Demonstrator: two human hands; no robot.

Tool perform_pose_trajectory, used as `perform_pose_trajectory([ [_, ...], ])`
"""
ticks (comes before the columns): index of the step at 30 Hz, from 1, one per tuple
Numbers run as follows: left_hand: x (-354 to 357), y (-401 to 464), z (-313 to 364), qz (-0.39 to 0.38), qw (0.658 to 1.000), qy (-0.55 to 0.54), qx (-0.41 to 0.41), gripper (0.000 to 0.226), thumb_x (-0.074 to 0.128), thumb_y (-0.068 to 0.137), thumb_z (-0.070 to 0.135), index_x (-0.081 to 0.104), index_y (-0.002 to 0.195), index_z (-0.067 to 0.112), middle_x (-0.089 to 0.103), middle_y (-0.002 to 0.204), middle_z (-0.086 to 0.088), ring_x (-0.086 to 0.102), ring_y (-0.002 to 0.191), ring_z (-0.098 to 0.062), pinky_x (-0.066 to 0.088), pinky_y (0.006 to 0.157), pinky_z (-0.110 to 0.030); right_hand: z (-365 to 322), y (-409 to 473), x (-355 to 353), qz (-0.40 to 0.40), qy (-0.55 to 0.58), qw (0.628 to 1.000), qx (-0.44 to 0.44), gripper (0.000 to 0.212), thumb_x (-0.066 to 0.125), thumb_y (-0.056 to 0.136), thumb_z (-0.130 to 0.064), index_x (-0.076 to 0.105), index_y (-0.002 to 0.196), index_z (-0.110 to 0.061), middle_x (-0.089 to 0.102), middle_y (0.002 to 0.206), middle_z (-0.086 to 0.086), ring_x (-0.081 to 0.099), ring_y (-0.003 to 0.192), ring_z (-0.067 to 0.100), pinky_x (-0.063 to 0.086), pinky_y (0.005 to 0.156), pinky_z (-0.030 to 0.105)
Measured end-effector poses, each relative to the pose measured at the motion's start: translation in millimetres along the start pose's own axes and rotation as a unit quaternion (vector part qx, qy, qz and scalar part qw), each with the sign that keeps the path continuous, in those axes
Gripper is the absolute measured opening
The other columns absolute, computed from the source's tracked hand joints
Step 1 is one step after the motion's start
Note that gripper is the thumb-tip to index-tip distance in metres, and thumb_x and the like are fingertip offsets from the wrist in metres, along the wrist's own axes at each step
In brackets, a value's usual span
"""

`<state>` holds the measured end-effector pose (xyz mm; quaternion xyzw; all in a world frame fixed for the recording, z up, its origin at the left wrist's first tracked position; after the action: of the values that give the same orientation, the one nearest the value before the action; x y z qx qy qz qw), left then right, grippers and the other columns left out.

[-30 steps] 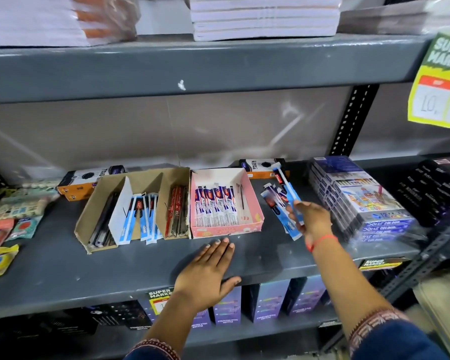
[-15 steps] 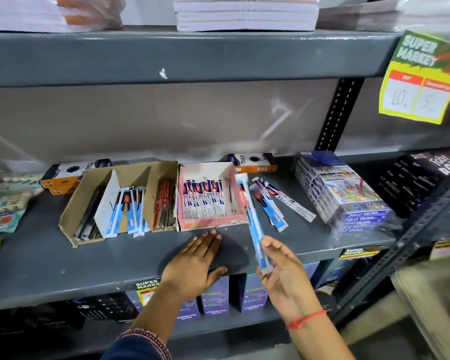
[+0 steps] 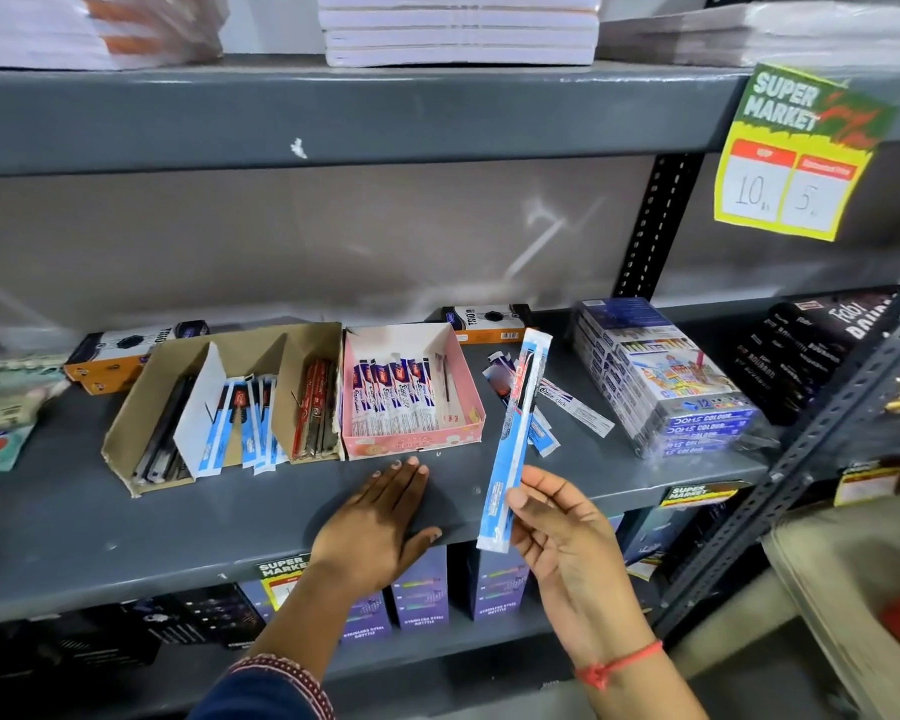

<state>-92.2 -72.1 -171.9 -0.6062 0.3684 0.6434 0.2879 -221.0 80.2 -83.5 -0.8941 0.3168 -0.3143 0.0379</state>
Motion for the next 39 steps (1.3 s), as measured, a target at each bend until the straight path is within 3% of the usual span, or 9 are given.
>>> perform_pose_trajectory([
  [12, 3, 1, -3, -0.013, 1.000, -0.006, -0.004, 0.076, 0.010, 0.095, 0.058, 0.050, 0.129, 0.003, 0.055, 0.130, -0.013, 0.053, 0.118, -0.027, 0.043, 0.093, -0.045, -8, -4, -2, -0.020, -0.074, 0.996, -0.042, 0.021, 0.061, 0.079, 0.008, 0.068, 0.076, -0.011, 0.074, 0.061, -0.003, 0.064, 0.058, 0.008, 0.049, 0.060, 0.018],
  [18, 3, 0, -2, -0.009, 1.000, -0.013, -0.014, 0.077, 0.010, 0.095, 0.059, 0.049, 0.129, 0.002, 0.055, 0.131, -0.014, 0.051, 0.120, -0.027, 0.039, 0.095, -0.045, -13, -6, -3, -0.044, -0.094, 0.993, -0.051, 0.021, 0.061, 0.079, 0.008, 0.068, 0.076, -0.011, 0.074, 0.059, -0.005, 0.065, 0.055, 0.005, 0.050, 0.057, 0.016],
  [26, -2, -31, -15, -0.011, 0.995, -0.042, -0.088, 0.075, 0.007, 0.097, 0.054, 0.057, 0.122, 0.003, 0.061, 0.123, -0.011, 0.058, 0.112, -0.024, 0.043, 0.092, -0.040, -1, 0, 24, -0.109, -0.108, 0.988, -0.020, 0.024, 0.057, 0.080, 0.012, 0.066, 0.075, -0.009, 0.073, 0.055, -0.005, 0.065, 0.048, 0.002, 0.050, 0.046, 0.012],
  [31, -7, -76, -63, -0.012, 0.988, -0.035, -0.148, 0.079, 0.006, 0.097, 0.053, 0.062, 0.115, 0.001, 0.065, 0.117, -0.014, 0.061, 0.107, -0.026, 0.049, 0.085, -0.044, 28, 9, 57, -0.131, -0.163, 0.978, 0.011, 0.023, 0.061, 0.079, 0.008, 0.067, 0.074, -0.013, 0.071, 0.053, -0.007, 0.060, 0.055, 0.009, 0.046, 0.055, 0.018],
  [33, -11, -94, -86, -0.011, 0.983, -0.032, -0.179, 0.081, 0.005, 0.096, 0.055, 0.063, 0.114, 0.001, 0.066, 0.115, -0.014, 0.062, 0.105, -0.026, 0.051, 0.083, -0.043, 44, 12, 74, -0.135, -0.183, 0.973, 0.022, 0.022, 0.062, 0.079, 0.007, 0.066, 0.074, -0.014, 0.070, 0.053, -0.009, 0.059, 0.052, 0.005, 0.047, 0.051, 0.014],
  [36, -14, -117, -119, 0.023, 0.976, -0.044, -0.211, 0.096, -0.005, 0.088, 0.066, 0.055, 0.124, 0.001, 0.056, 0.128, -0.015, 0.053, 0.118, -0.028, 0.038, 0.099, -0.039, 68, 19, 101, -0.126, -0.209, 0.969, 0.026, 0.027, 0.059, 0.080, 0.011, 0.064, 0.071, -0.014, 0.067, 0.052, -0.009, 0.057, 0.047, 0.001, 0.044, 0.044, 0.009],
  [39, -10, -136, -150, 0.058, 0.968, -0.068, -0.236, 0.114, -0.019, 0.071, 0.077, 0.040, 0.136, 0.004, 0.040, 0.143, -0.013, 0.034, 0.133, -0.025, 0.017, 0.109, -0.031, 91, 31, 130, -0.126, -0.249, 0.960, 0.023, 0.029, 0.056, 0.081, 0.014, 0.062, 0.074, -0.013, 0.063, 0.065, 0.003, 0.057, 0.052, 0.006, 0.044, 0.045, 0.009],
])
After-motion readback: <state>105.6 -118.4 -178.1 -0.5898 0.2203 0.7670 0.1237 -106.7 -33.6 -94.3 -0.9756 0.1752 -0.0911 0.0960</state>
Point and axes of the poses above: each hand's wrist, its own y-axis towards the middle knuckle, its own x-axis out of the palm, z = x × y, the point moved 1 cm from there along y, towards the middle knuckle
